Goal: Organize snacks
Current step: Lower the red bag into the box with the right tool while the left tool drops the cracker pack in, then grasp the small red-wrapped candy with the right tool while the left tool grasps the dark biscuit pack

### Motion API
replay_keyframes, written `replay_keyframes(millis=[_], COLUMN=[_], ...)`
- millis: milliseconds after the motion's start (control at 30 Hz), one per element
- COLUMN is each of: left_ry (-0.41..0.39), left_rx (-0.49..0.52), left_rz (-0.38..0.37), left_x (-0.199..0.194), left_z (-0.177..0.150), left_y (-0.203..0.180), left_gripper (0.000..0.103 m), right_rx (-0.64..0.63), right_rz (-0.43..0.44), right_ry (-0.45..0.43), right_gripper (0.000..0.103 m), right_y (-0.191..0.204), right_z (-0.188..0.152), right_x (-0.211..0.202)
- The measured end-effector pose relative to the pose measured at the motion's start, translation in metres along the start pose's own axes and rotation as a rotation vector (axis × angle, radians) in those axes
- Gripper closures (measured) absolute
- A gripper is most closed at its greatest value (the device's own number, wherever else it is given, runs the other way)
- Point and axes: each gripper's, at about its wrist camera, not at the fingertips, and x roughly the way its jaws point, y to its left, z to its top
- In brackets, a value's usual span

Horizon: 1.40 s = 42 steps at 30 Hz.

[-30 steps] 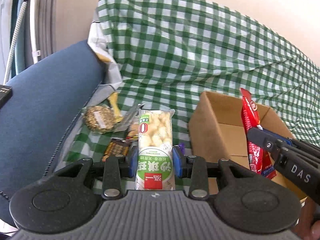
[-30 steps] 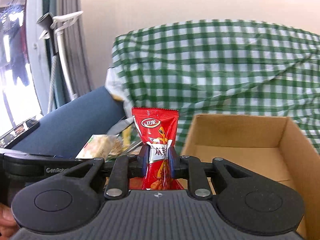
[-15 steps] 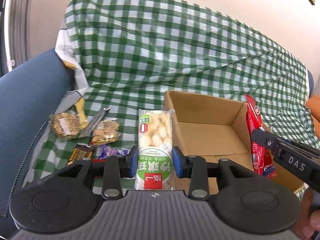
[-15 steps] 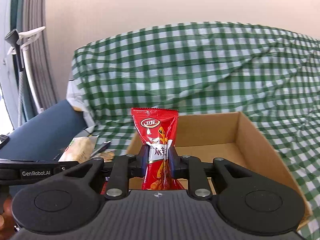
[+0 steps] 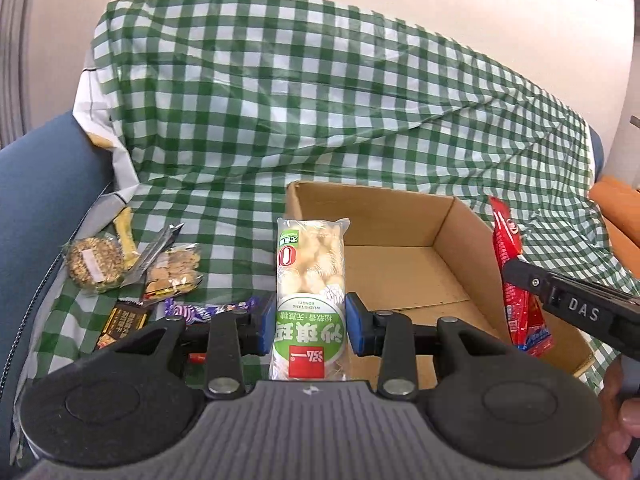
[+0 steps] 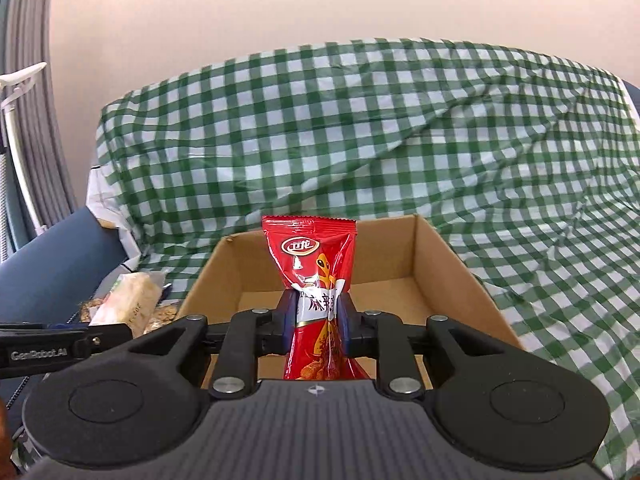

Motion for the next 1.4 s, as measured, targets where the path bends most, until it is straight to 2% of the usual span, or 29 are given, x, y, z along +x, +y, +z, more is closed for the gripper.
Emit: replay_keyframes(millis=[567, 933, 1000, 1033, 1067, 1100, 1167, 1333, 1400], left_ry=[-0.052, -0.045, -0.013, 0.012, 0.022, 0.020, 0.015, 0.007, -0.005], left_rx=[0.052, 0.066, 0.061, 0.063, 0.068, 0.077, 0.090, 0.083, 0.088], left_rz=[-0.094, -0.165, -0.201, -0.221, -0.222, -0.214, -0.209, -0.193, -0.175], left_x=[-0.006, -0.005, -0.002, 0.002, 0.004, 0.004, 0.003, 0.004, 0.003], left_z=[-0.005, -0.008, -0.009, -0.010, -0.011, -0.012, -0.012, -0.012, -0.012], left_y=[-0.023, -0.036, -0.038, -0.039, -0.041, -0.042, -0.044, -0.040, -0.039], left_gripper=[0.064, 0.063, 0.061, 0.057, 0.048, 0.046, 0.046, 0.047, 0.050], right_rx=[0.024, 0.040, 0.049, 0.053, 0.057, 0.058, 0.060, 0.065, 0.056], right_rz=[-0.068, -0.095, -0.099, -0.102, -0.109, -0.119, -0.139, -0.146, -0.143], right_ry=[0.038, 0.039, 0.044, 0.047, 0.050, 0.052, 0.056, 0.063, 0.066], right_gripper=[0.080, 0.079, 0.076, 0.071, 0.068, 0.065, 0.052, 0.047, 0.047], right_y=[-0.005, -0.006, -0.007, -0.006, -0.006, -0.006, -0.007, -0.008, -0.007], right_z=[0.000, 0.000, -0.001, 0.000, -0.001, -0.001, -0.002, -0.004, -0.004], right_x=[0.007, 0.006, 0.006, 0.007, 0.007, 0.008, 0.009, 0.010, 0.012])
